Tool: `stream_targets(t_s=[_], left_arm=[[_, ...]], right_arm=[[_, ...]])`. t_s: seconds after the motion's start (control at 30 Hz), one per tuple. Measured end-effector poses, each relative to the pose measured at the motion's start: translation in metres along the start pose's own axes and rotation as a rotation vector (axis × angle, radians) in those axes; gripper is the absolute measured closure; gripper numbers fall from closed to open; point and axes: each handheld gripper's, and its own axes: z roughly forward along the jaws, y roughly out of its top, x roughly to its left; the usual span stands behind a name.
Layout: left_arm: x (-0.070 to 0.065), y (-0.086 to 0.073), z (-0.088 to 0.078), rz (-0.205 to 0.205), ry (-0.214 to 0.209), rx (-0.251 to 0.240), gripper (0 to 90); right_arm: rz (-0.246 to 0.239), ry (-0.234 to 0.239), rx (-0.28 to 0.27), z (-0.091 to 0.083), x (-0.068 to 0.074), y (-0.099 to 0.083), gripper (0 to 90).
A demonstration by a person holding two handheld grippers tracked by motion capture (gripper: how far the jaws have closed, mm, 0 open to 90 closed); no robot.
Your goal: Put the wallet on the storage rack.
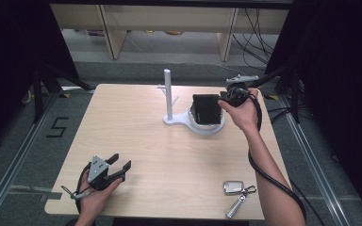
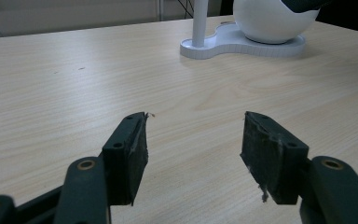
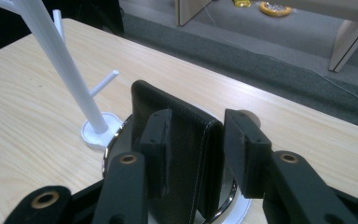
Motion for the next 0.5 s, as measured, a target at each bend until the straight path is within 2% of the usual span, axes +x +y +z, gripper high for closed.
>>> stream_targets(t_s=[0.07,0.13,0.2,0.23,0.3,0.33,0.37,0.4,0.43,0.47,0.5], left_arm=[[0.000,0.000,0.000,-0.002,0.001,-0.002,39.8],[-0.001,0.000,0.000,-0.007,0.000,-0.008,39.8],[-0.001,0.000,0.000,-0.004,-0.002,-0.008,39.8],[-0.001,0.000,0.000,-0.004,-0.001,-0.007,39.8],[-0.001,0.000,0.000,-0.004,0.000,-0.005,39.8],[-0.001,0.000,0.001,-0.004,-0.001,-0.004,39.8],[-0.001,0.000,0.001,-0.004,-0.001,-0.004,39.7],[-0.001,0.000,0.001,-0.003,0.000,-0.005,39.7],[-0.001,0.000,0.000,-0.004,0.001,-0.005,39.7],[-0.001,0.000,0.000,-0.004,0.001,-0.005,39.7],[-0.001,0.000,0.001,-0.004,0.002,-0.004,39.7]], right_arm=[[-0.024,0.002,-0.006,-0.002,-0.002,0.001,60.6],[-0.001,0.008,-0.001,-0.005,0.000,0.000,59.2],[-0.014,0.015,0.016,-0.008,-0.001,0.000,58.8],[0.004,0.017,0.026,-0.011,0.001,0.000,58.0],[-0.003,0.029,0.030,-0.015,-0.001,0.000,57.2],[0.017,0.026,0.055,-0.022,-0.001,-0.002,56.3],[0.017,0.026,0.055,-0.022,-0.001,-0.002,56.3],[0.038,0.030,0.067,-0.025,-0.001,-0.003,56.0],[0.024,0.035,0.071,-0.030,-0.007,-0.006,55.9],[0.024,0.035,0.071,-0.030,-0.007,-0.006,55.9],[0.047,0.026,0.090,-0.033,-0.007,-0.007,56.0]])
